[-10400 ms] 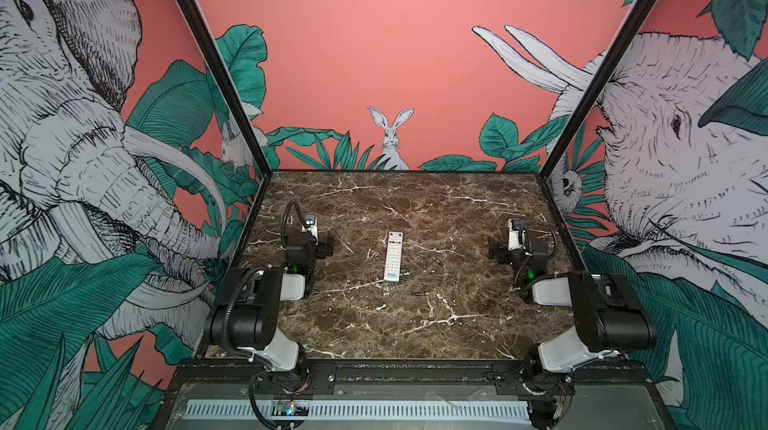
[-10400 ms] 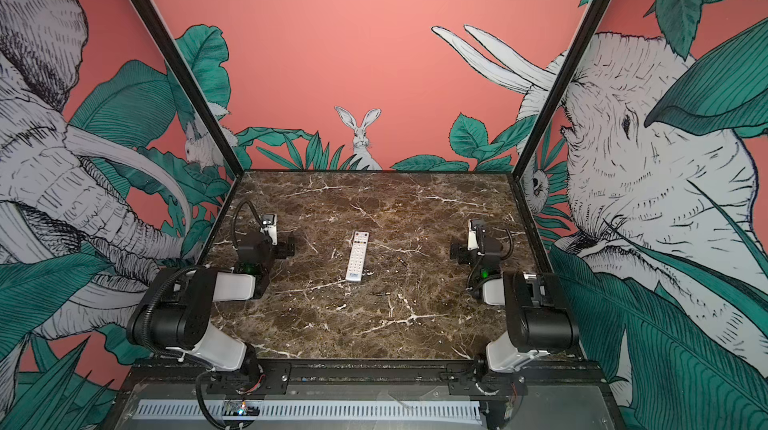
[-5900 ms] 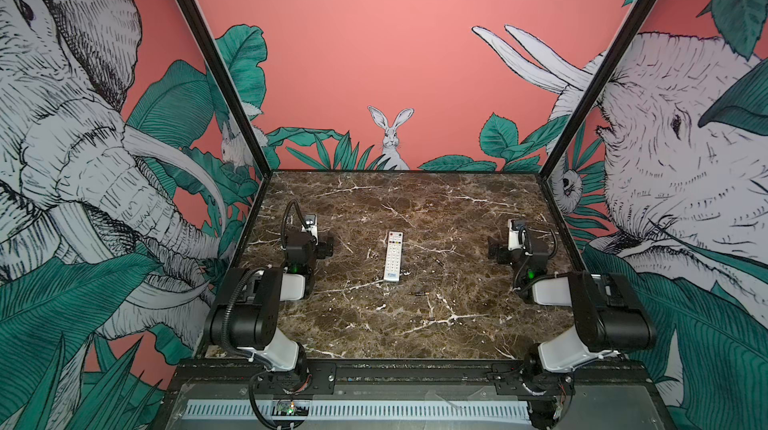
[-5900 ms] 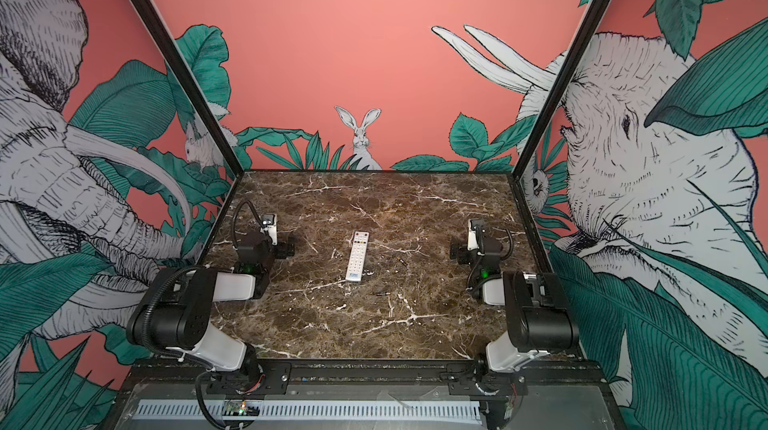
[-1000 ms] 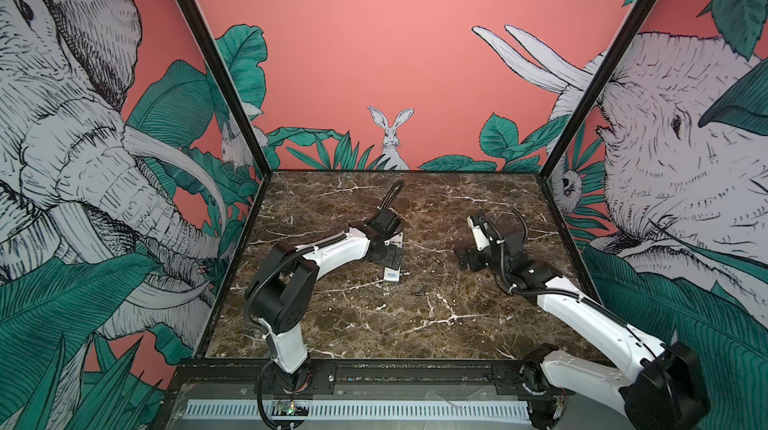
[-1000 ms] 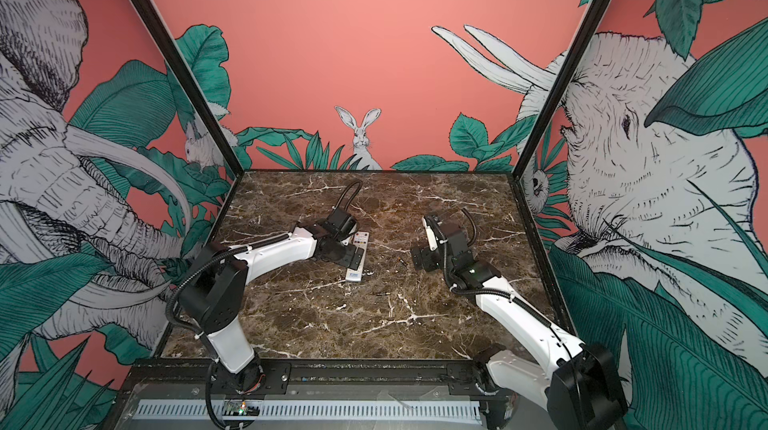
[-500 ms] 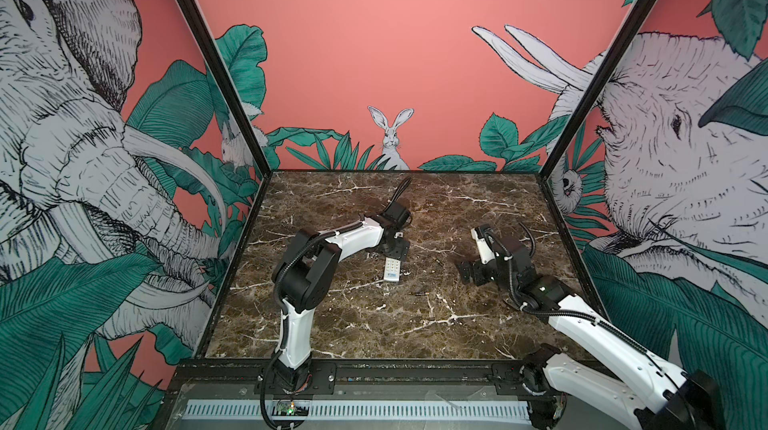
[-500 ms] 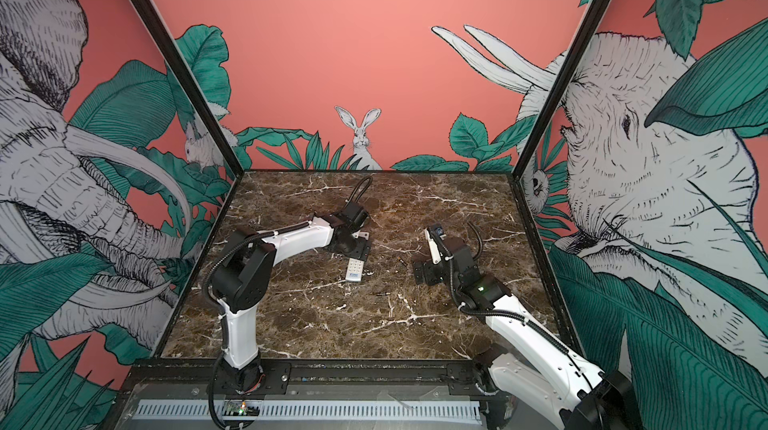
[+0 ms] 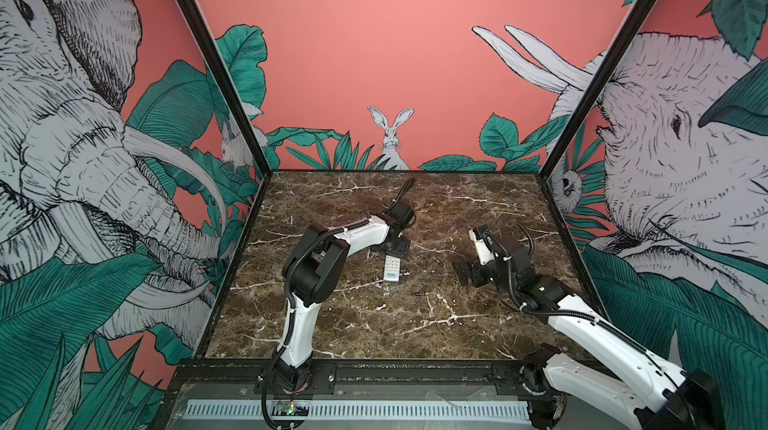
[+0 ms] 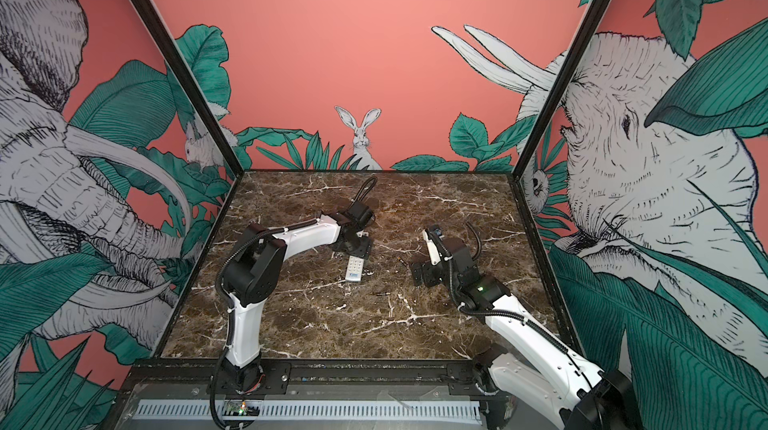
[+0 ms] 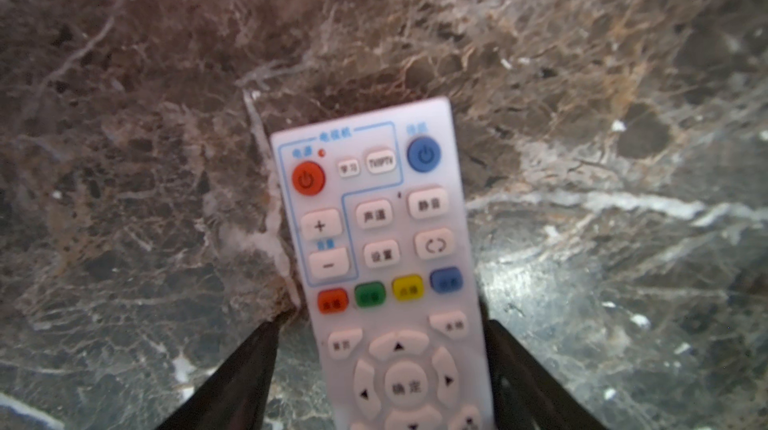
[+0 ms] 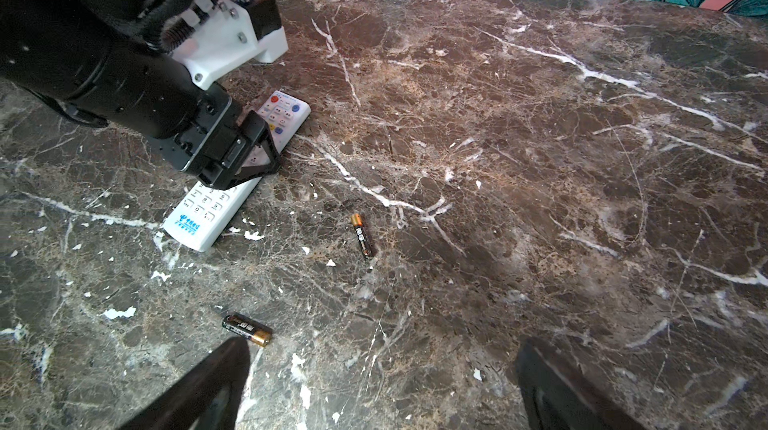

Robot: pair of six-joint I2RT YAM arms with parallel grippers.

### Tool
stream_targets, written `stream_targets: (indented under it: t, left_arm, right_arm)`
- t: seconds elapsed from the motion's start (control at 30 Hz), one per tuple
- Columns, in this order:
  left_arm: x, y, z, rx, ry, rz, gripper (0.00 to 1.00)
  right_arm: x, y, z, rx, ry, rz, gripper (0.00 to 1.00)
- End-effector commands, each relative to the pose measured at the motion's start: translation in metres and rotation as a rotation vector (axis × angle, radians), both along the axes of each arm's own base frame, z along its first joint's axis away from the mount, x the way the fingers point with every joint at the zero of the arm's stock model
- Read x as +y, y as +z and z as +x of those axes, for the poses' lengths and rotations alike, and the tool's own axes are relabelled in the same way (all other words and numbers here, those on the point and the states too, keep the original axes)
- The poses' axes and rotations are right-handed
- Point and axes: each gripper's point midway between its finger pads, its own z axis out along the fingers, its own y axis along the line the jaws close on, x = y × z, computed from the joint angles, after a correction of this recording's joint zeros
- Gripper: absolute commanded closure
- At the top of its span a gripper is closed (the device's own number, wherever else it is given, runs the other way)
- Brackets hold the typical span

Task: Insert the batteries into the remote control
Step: 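Grasp the white remote with the left gripper and lift it upright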

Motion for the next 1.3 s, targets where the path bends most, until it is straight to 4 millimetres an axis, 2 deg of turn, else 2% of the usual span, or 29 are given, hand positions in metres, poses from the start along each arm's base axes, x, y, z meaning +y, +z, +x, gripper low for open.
stream_targets:
  t: [0.0, 0.2, 0.27, 0.33, 0.47, 0.63, 0.77, 0.93, 1.13, 1.27]
  left_arm:
    - [0.0, 0.001, 0.001, 0.003, 0.001, 0.019, 0.29]
    - [-0.01, 0.007, 0.0, 0.008, -0.046, -0.022, 0.4]
    - [-0.015, 0.012, -0.002, 0.006, -0.077, -0.044, 0.41]
    - [-0.014, 0.016, -0.002, -0.002, -0.092, -0.047, 0.44]
    - [-0.012, 0.034, 0.0, -0.05, -0.113, -0.067, 0.45]
    - [-0.016, 0.071, 0.002, -0.11, -0.15, -0.199, 0.45]
    - [-0.019, 0.111, -0.003, -0.153, -0.207, -0.416, 0.45]
    - [-0.002, 0.154, -0.014, -0.214, -0.268, -0.664, 0.46]
    - [0.007, 0.19, -0.051, -0.222, -0.443, -0.855, 0.49]
    - [0.003, 0.214, -0.075, -0.259, -0.557, -0.95, 0.52]
  right_arm:
    - [0.007, 0.0, -0.001, 0.006, 0.027, 0.014, 0.01]
    - [0.021, -0.004, -0.006, 0.03, 0.084, 0.066, 0.01]
    - [0.024, -0.005, -0.007, 0.033, 0.095, 0.085, 0.01]
    - [0.026, -0.006, -0.007, 0.034, 0.101, 0.098, 0.01]
    - [0.034, -0.006, -0.008, 0.039, 0.136, 0.125, 0.01]
    - [0.065, -0.001, -0.016, 0.045, 0.268, 0.254, 0.01]
    - [0.085, 0.005, -0.016, 0.041, 0.336, 0.374, 0.01]
    - [0.111, 0.015, -0.02, 0.053, 0.452, 0.48, 0.01]
    - [0.132, 0.034, -0.026, 0.038, 0.594, 0.554, 0.01]
    - [0.149, 0.05, -0.026, 0.06, 0.679, 0.616, 0.01]
